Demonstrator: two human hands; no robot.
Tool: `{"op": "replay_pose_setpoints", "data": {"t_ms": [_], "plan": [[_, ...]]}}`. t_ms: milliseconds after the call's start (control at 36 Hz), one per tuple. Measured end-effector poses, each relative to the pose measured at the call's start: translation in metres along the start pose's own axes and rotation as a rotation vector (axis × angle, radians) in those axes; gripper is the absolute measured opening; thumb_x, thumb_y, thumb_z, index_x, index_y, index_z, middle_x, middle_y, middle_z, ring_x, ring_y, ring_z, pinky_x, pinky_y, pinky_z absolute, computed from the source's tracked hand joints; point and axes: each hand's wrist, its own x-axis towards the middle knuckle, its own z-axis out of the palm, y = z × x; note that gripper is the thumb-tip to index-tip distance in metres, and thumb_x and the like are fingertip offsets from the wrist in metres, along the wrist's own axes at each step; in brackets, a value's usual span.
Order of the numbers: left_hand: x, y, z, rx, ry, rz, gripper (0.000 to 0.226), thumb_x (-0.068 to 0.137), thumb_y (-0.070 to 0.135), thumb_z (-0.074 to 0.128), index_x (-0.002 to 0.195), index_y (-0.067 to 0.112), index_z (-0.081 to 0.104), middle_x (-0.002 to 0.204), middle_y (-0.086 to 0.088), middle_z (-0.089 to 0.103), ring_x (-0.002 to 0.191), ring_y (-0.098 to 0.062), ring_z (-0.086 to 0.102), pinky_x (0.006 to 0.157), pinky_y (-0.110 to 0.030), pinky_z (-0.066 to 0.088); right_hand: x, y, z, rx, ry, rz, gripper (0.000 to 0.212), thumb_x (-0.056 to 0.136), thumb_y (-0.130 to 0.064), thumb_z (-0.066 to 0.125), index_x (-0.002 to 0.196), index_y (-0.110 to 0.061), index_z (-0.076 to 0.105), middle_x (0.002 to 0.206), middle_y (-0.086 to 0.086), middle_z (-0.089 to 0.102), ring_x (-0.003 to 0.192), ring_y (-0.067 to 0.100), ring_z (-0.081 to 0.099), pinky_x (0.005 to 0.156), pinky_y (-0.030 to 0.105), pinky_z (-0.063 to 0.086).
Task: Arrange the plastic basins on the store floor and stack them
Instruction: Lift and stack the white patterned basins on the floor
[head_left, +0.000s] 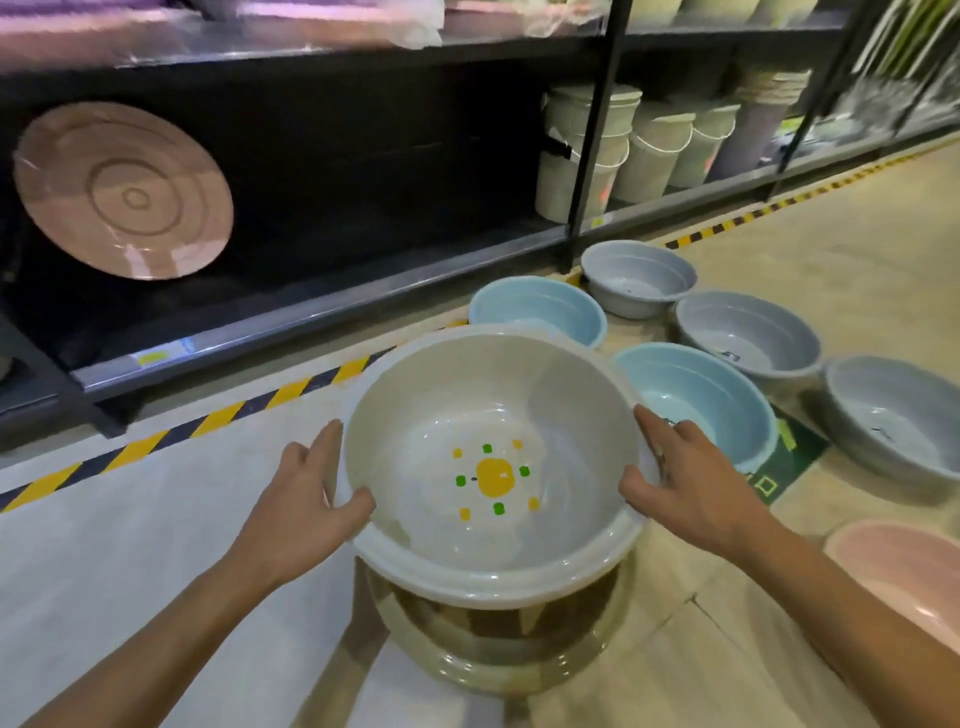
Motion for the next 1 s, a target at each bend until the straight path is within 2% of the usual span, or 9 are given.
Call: {"op": "replay_pose_setpoints", "data": {"t_ms": [111,222,278,361,472,667,861,1000], "plan": [[-0.017,-0.008,0.027,-0.014,-0.039,-0.041,0.094,0.064,0.064,0.050,0.150,0.041,0.022,0.104,0.006,0.041,0.089,-0.013,0.058,0.079,-0.031,0.045,-0.023,0.018,0.016,-0.014,-0.032,0.041,0.076,0.085,-0.053,0.053,0.154,-0.029,0.032,0.106,0.003,0.048,0.101,0.028,0.055,0.090,0.044,0.050],[-0.028,-0.019,0.047,0.017,-0.057,-0.080,0.091,0.067,0.061,0.051,0.149,0.043,0.019,0.107,0.003,0.040,0.094,-0.023,0.059,0.083,-0.036,0.049,-0.037,0.034,0.036,-0.012,-0.062,0.071,0.093,0.075,-0.061,0.044,0.159,-0.026,0.028,0.139,0.008,0.048,0.130,0.028,0.048,0.104,0.045,0.047],[-0.032,-0.023,0.054,0.048,-0.077,-0.090,0.089,0.068,0.061,0.051,0.148,0.045,0.016,0.105,0.003,0.040,0.093,-0.025,0.059,0.087,-0.040,0.052,-0.039,0.041,0.045,-0.006,-0.075,0.080,0.090,0.080,-0.057,0.050,0.161,-0.024,0.026,0.144,0.008,0.045,0.132,0.026,0.047,0.105,0.045,0.046],[-0.034,-0.027,0.064,0.118,-0.088,-0.081,0.085,0.070,0.061,0.049,0.147,0.044,0.017,0.099,0.005,0.039,0.087,-0.028,0.056,0.088,-0.041,0.048,-0.039,0.050,0.059,-0.016,-0.081,0.089,0.083,0.089,-0.047,0.059,0.161,-0.025,0.024,0.140,0.008,0.045,0.126,0.027,0.052,0.101,0.043,0.047],[-0.034,-0.034,0.076,0.187,-0.085,-0.075,0.085,0.073,0.059,0.048,0.150,0.036,0.018,0.100,0.002,0.040,0.087,-0.025,0.049,0.095,-0.042,0.043,-0.035,0.059,0.074,-0.026,-0.094,0.094,0.083,0.089,-0.048,0.058,0.161,-0.025,0.023,0.131,0.007,0.047,0.115,0.027,0.057,0.095,0.042,0.048],[-0.034,-0.046,0.095,0.292,-0.135,-0.080,0.084,0.075,0.058,0.044,0.149,0.029,0.017,0.103,-0.002,0.042,0.087,-0.024,0.046,0.094,-0.042,0.038,-0.036,0.072,0.097,-0.047,-0.121,0.084,0.083,0.090,-0.052,0.053,0.161,-0.025,0.021,0.109,-0.001,0.041,0.107,0.027,0.056,0.091,0.043,0.051],[-0.034,-0.056,0.106,0.369,-0.172,-0.089,0.088,0.076,0.061,0.037,0.151,0.025,0.011,0.107,-0.004,0.041,0.095,-0.024,0.043,0.097,-0.043,0.033,-0.033,0.074,0.109,-0.134,-0.182,0.077,0.079,0.095,-0.053,0.045,0.162,-0.025,0.014,0.115,0.001,0.042,0.111,0.025,0.050,0.087,0.042,0.051],[-0.034,-0.057,0.111,0.425,-0.191,-0.098,0.091,0.076,0.061,0.038,0.153,0.020,0.010,0.109,-0.005,0.041,0.103,-0.029,0.048,0.098,-0.044,0.033,-0.033,0.075,0.114,-0.193,-0.217,0.064,0.079,0.098,-0.054,0.042,0.163,-0.023,0.009,0.119,0.005,0.044,0.111,0.023,0.048,0.083,0.040,0.051]]}}
